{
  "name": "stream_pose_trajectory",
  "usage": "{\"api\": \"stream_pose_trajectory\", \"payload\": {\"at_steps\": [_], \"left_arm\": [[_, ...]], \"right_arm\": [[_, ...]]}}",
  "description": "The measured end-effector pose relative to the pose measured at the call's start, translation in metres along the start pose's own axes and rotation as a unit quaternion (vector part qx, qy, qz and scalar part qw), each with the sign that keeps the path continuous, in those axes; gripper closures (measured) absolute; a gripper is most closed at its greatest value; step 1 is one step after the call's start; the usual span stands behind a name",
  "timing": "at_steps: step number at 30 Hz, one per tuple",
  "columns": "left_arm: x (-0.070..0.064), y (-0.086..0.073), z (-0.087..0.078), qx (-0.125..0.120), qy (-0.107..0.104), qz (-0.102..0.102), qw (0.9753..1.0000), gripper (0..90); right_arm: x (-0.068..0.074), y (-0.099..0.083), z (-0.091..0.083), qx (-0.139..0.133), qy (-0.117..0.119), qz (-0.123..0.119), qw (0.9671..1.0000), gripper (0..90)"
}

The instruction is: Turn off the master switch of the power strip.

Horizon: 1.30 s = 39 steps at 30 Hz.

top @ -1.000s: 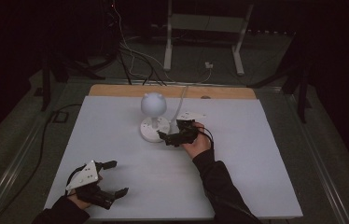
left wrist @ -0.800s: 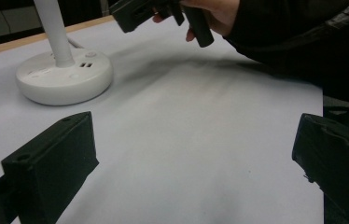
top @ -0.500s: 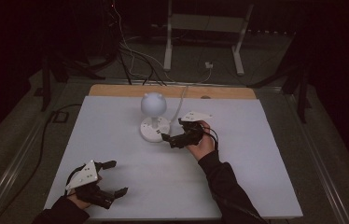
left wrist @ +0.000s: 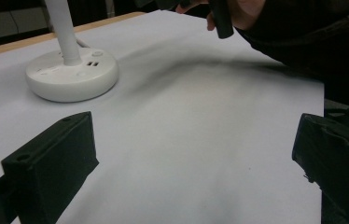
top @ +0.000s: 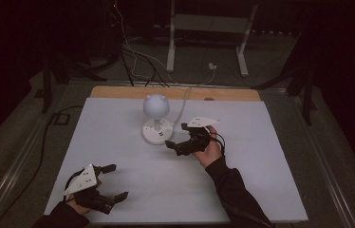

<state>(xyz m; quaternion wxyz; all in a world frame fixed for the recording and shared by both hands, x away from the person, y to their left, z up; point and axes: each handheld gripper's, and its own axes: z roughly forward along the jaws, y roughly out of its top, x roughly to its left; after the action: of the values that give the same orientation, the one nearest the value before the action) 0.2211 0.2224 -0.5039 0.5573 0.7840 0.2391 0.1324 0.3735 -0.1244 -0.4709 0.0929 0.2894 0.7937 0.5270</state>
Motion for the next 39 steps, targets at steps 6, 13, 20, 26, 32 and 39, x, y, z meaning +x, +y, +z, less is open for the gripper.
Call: {"api": "stream_pose_trajectory", "payload": {"at_steps": [6, 13, 20, 26, 32, 39], "left_arm": [[0.0, 0.001, 0.001, -0.001, -0.004, 0.003, 1.0, 0.3], [0.0, 0.001, 0.003, 0.001, -0.007, 0.004, 1.0, 0.4], [0.0, 0.002, 0.004, 0.0, -0.007, 0.004, 1.0, 0.4], [0.0, 0.002, 0.004, 0.002, -0.009, 0.003, 1.0, 0.4], [0.0, 0.002, 0.004, 0.002, -0.01, 0.003, 0.9999, 0.4], [0.0, 0.002, 0.004, 0.001, -0.012, 0.002, 0.9999, 0.4]], "right_arm": [[0.002, -0.005, -0.014, -0.003, 0.018, -0.008, 0.9998, 0.0], [0.004, -0.01, -0.036, 0.002, 0.037, -0.022, 0.9991, 0.0], [0.001, -0.021, -0.056, 0.006, 0.025, -0.026, 0.9993, 0.0], [-0.007, -0.039, -0.072, 0.02, 0.011, -0.015, 0.9996, 0.0], [-0.007, -0.053, -0.091, 0.028, -0.004, -0.018, 0.9994, 0.0], [-0.006, -0.072, -0.115, 0.028, -0.014, -0.005, 0.9995, 0.0]]}}
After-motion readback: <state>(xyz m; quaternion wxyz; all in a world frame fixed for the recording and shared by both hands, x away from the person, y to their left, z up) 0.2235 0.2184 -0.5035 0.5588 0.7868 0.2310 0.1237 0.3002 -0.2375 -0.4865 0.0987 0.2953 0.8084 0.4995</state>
